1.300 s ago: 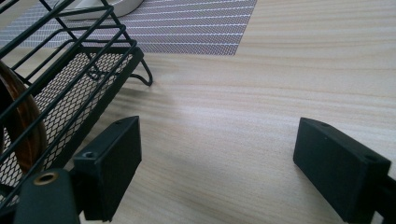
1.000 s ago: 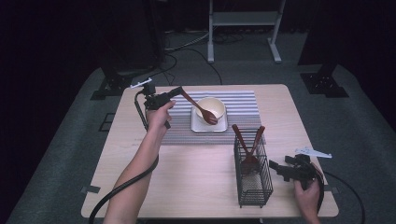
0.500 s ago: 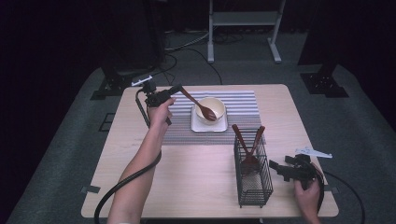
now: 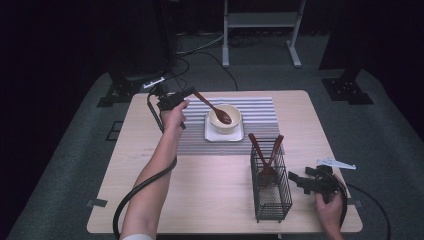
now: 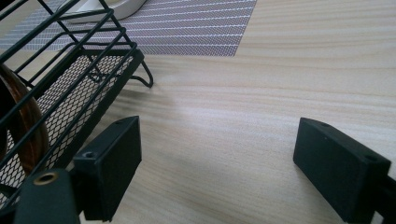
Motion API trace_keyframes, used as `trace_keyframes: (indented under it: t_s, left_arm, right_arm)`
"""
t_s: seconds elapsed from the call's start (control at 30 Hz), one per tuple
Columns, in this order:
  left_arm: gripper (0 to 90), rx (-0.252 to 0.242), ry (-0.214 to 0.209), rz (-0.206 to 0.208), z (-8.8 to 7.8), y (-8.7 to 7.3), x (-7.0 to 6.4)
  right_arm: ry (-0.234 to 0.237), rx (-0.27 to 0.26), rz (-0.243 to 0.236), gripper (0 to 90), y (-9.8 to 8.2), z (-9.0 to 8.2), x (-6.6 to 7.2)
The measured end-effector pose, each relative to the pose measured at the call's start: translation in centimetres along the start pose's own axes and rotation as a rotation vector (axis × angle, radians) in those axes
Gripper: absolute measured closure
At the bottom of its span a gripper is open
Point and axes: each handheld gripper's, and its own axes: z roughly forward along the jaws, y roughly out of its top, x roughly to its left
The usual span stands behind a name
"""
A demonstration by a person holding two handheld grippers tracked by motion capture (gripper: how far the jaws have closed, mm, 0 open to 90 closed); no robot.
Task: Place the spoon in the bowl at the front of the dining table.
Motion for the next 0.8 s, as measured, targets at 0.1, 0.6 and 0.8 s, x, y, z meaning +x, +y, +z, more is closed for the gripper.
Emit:
trace_keyframes:
  t_s: [0.1, 0.6, 0.8]
  left_arm:
    - [83.9, 0.008, 0.007, 0.007, 0.4, 0.0, 0.0]
    - [83.9, 0.005, 0.05, 0.001, 1.5, -0.3, 1.2]
    - [83.9, -0.004, 0.06, -0.005, 1.6, -0.3, 1.7]
  right_arm:
    - [0.001, 0.0, 0.0, 14.1, 0.0, 0.0, 0.0]
    - [0.005, -0.001, 0.004, 14.0, 0.0, 0.0, 0.0]
    - [0.005, -0.001, 0.005, 14.1, 0.0, 0.0, -0.1]
